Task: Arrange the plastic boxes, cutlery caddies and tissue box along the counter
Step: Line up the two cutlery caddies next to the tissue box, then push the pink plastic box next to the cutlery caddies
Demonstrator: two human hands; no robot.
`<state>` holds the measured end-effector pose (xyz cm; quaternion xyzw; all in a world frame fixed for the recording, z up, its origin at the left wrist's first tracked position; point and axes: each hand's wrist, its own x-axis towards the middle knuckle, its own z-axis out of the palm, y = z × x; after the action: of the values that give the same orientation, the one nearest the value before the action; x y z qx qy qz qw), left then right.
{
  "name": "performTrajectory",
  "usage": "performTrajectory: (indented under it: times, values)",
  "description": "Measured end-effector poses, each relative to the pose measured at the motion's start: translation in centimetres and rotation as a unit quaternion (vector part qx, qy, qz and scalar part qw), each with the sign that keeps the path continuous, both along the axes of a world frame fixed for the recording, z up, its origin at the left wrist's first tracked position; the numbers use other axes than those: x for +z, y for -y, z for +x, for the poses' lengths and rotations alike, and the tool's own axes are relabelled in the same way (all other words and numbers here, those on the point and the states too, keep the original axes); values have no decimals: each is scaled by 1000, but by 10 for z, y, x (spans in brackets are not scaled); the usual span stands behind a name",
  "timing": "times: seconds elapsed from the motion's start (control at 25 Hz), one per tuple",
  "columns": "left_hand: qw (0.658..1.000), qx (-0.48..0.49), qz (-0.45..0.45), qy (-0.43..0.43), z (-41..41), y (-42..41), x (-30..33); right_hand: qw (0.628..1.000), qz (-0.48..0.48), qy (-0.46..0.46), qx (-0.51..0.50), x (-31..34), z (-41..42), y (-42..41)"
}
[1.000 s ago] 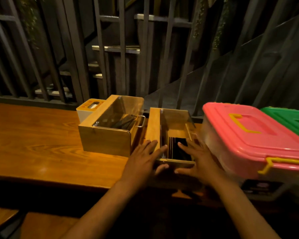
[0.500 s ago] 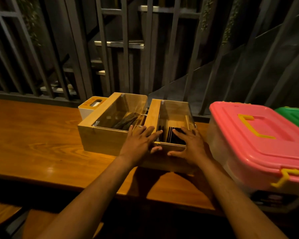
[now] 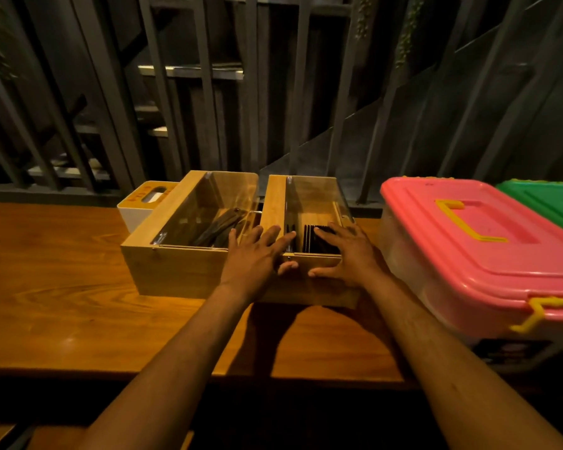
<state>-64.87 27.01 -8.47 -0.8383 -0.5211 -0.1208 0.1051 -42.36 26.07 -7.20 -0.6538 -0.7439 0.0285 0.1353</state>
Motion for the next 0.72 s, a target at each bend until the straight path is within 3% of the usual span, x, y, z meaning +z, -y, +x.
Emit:
performTrajectory:
  times: [0.28,0.4,0.48,0.6,0.64,0.72]
  values:
    - [1000,13,-11,-3,5,9,6,997,-30,40,-56,1,-15,27]
    - [999,36,-6,25,21,38,9,999,-51,4,-12,25,-10,69]
    - [996,1,-12,83,39,65,18,997,14,-61,36,57,5,105]
    - [985,-61,9,161,83,107,45,976,178,-124,24,111,60,161]
    - [980,-74,17,183,100,119,52,973,197,-123,8,123,88,178]
    - [970,-91,36,221,136,140,61,984,135,-110,-33,132,147,202]
